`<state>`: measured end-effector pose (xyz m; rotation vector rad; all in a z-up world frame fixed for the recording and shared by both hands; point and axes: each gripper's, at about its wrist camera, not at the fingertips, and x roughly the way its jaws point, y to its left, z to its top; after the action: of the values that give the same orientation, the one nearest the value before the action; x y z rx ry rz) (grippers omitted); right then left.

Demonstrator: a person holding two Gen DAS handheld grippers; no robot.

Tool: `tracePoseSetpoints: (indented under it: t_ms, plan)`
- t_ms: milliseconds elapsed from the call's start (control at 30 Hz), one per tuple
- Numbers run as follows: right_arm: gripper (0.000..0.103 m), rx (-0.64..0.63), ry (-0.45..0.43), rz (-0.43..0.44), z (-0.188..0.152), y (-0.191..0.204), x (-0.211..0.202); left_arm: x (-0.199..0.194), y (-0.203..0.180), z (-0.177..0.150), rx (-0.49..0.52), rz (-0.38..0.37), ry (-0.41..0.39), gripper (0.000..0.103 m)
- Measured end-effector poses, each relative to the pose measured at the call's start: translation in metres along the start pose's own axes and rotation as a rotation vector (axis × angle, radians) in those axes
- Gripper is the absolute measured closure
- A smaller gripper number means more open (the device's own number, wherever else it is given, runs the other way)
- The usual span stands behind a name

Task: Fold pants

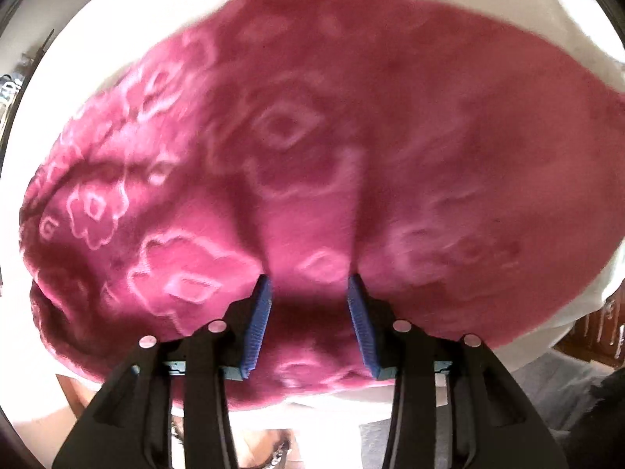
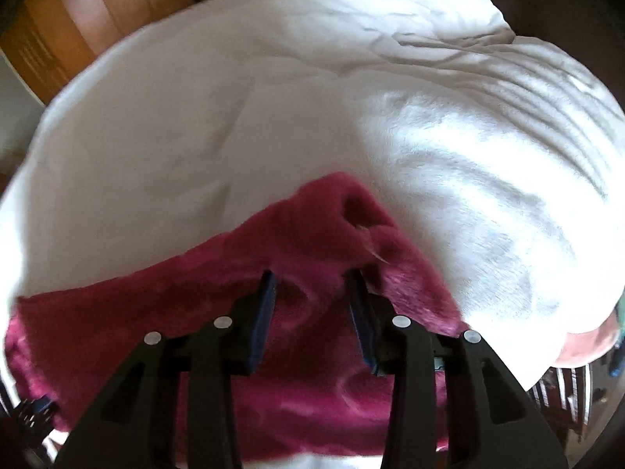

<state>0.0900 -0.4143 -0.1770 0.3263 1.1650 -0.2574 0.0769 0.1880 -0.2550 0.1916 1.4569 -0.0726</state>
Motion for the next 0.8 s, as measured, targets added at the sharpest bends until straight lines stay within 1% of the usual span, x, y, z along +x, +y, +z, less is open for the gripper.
tracePoseSetpoints:
  t_ms: [33, 100, 200, 333, 400, 467, 500, 567, 633, 667, 700, 733, 800]
  plan:
    - [0.046, 0.012, -0.01, 0.025, -0.004, -0.009, -0.008, -0.006, -0.006, 0.004, 0.004, -0.009, -0.015, 0.05]
    - [0.035, 0.045, -0.026, 0.063, -0.013, -0.029, -0.023, -0.017, -0.03, 0.014, 0.034, -0.026, -0.049, 0.049]
    - [0.035, 0.105, -0.029, 0.081, -0.03, -0.056, -0.036, -0.03, -0.061, 0.03, 0.092, -0.049, -0.091, 0.049]
    - [0.035, 0.246, -0.009, 0.086, -0.06, -0.102, -0.045, -0.042, -0.091, 0.049, 0.151, -0.096, -0.128, 0.048]
    - [0.035, 0.346, 0.019, 0.128, -0.077, -0.126, -0.042, -0.046, -0.108, 0.057, 0.18, -0.121, -0.14, 0.047]
    - [0.035, 0.418, 0.036, 0.174, -0.09, -0.138, -0.038, -0.048, -0.123, 0.065, 0.2, -0.138, -0.147, 0.044]
    - [0.035, 0.446, 0.04, 0.191, -0.095, -0.143, -0.036, -0.048, -0.132, 0.069, 0.208, -0.144, -0.149, 0.044]
    - [0.035, 0.498, 0.048, 0.254, -0.098, -0.151, -0.026, -0.047, -0.14, 0.075, 0.216, -0.156, -0.14, 0.044]
    - [0.035, 0.521, 0.052, 0.313, -0.094, -0.146, -0.02, -0.047, -0.142, 0.081, 0.211, -0.164, -0.133, 0.044]
    - [0.035, 0.522, 0.053, 0.326, -0.092, -0.144, -0.017, -0.048, -0.143, 0.086, 0.2, -0.174, -0.127, 0.044]
    - [0.035, 0.521, 0.055, 0.33, -0.089, -0.142, -0.015, -0.044, -0.155, 0.084, 0.189, -0.185, -0.123, 0.043]
    - [0.035, 0.516, 0.06, 0.333, -0.087, -0.138, -0.012, -0.047, -0.154, 0.082, 0.173, -0.202, -0.118, 0.042]
    - [0.035, 0.516, 0.073, 0.339, -0.085, -0.136, -0.005, -0.048, -0.16, 0.093, 0.139, -0.233, -0.111, 0.04]
